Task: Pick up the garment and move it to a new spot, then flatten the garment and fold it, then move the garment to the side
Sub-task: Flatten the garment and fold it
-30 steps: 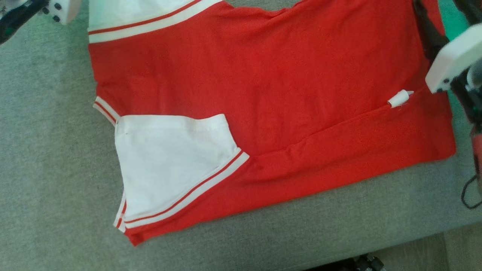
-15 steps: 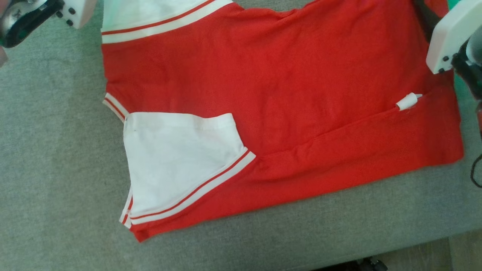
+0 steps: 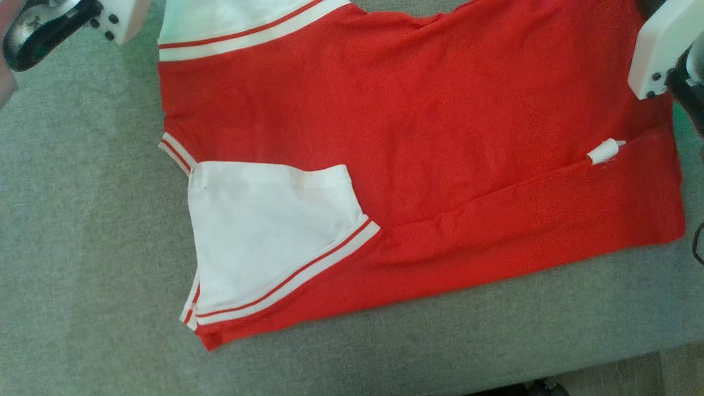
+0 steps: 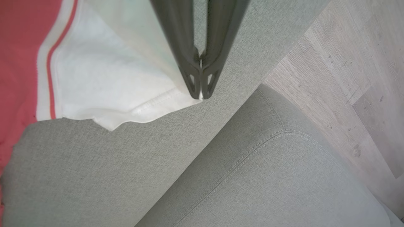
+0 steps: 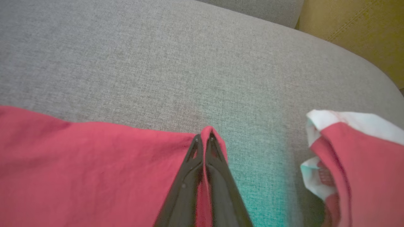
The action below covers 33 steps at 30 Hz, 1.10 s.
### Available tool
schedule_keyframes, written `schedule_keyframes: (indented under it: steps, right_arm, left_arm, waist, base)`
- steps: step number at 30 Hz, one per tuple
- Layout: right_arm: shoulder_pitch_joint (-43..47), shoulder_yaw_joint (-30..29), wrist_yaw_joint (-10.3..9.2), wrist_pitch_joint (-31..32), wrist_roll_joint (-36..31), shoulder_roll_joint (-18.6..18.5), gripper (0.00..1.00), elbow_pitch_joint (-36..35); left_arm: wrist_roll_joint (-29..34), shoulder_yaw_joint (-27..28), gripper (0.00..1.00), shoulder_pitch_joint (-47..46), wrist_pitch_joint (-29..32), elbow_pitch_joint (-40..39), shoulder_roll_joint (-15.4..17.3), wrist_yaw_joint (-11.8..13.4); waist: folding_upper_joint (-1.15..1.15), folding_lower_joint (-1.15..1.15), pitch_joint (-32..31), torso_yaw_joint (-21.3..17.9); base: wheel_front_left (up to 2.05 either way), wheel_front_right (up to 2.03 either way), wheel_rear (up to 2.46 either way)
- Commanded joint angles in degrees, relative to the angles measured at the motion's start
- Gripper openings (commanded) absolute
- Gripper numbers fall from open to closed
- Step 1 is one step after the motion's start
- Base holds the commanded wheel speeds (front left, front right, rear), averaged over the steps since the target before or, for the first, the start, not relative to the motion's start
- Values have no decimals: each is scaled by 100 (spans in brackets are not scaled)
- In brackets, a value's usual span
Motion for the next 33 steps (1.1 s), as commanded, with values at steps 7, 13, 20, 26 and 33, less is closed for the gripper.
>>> schedule_keyframes:
  steps: [7, 13, 20, 26, 33]
  right_arm:
    - [-163, -105, -5, -314, -48, 8, 0, -169]
    - [-256, -421, -5, -728, 97, 118, 0, -153]
    - [-201, -865, -5, -985, 477, 127, 0, -175]
    - [269, -950, -5, -922, 640, 41, 0, -274]
    - [974, -1202, -5, -1036, 794, -108, 0, -497]
  left_arm:
    - [298, 250, 0, -370, -269, -98, 157, 11]
    - [568, 250, 0, -504, -864, 27, 198, 11]
    - [680, 312, 0, -768, -2221, 404, 157, 11]
    - [533, 294, 0, -435, -2763, 209, 323, 11]
    - [576, 277, 0, 388, -3171, -475, 692, 173]
  waist:
    - [0, 0, -18, 16]
    - [0, 0, -113, 29]
    - [0, 0, -388, 91]
    - [0, 0, -591, 227]
    - [0, 0, -825, 475]
  base:
    - [0, 0, 0]
    - [0, 0, 0]
    - [0, 0, 0]
    - [0, 0, 0]
    - [0, 0, 0]
